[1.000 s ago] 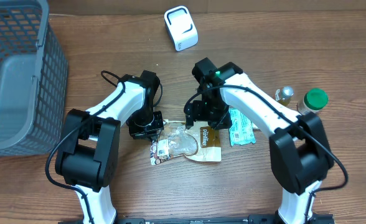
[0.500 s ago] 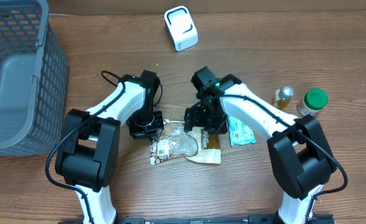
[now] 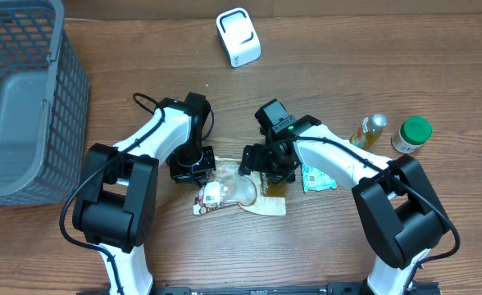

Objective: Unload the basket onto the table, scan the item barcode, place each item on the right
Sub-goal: 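Pull the PanTree bag between both grippers to flatten it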

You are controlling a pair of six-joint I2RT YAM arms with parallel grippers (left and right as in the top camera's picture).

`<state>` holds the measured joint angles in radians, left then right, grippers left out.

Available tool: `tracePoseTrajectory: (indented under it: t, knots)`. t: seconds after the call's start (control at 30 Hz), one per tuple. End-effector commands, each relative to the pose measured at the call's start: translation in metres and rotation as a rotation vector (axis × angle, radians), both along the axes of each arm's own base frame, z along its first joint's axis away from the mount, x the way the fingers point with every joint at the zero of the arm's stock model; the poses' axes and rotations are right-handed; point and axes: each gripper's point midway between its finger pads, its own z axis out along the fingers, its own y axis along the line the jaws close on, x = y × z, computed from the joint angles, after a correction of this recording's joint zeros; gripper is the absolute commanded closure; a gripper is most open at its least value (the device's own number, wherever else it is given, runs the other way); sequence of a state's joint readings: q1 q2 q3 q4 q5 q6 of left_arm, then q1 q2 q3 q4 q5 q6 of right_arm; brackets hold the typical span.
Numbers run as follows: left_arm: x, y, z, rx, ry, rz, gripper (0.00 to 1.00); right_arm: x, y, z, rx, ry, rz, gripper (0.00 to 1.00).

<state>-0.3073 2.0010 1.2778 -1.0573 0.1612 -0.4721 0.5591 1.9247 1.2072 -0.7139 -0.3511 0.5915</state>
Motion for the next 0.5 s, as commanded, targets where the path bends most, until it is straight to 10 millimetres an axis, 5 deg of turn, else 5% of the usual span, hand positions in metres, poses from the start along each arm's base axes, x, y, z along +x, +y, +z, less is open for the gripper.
tracePoseTrajectory:
  t: [0.0,0.23,0.47]
  knots:
    - [-0.002,0.001,-0.003,0.006,0.000,-0.009,0.96,-0.012,0.021,0.001,0.127,0.075,0.009,0.17]
    - [-0.001,0.001,-0.003,0.005,-0.004,-0.009,0.96,0.000,0.050,0.021,0.303,0.045,0.018,0.20]
    - [0.001,0.000,-0.004,0.002,-0.014,-0.009,0.96,0.009,0.060,0.029,0.358,0.014,0.014,0.31]
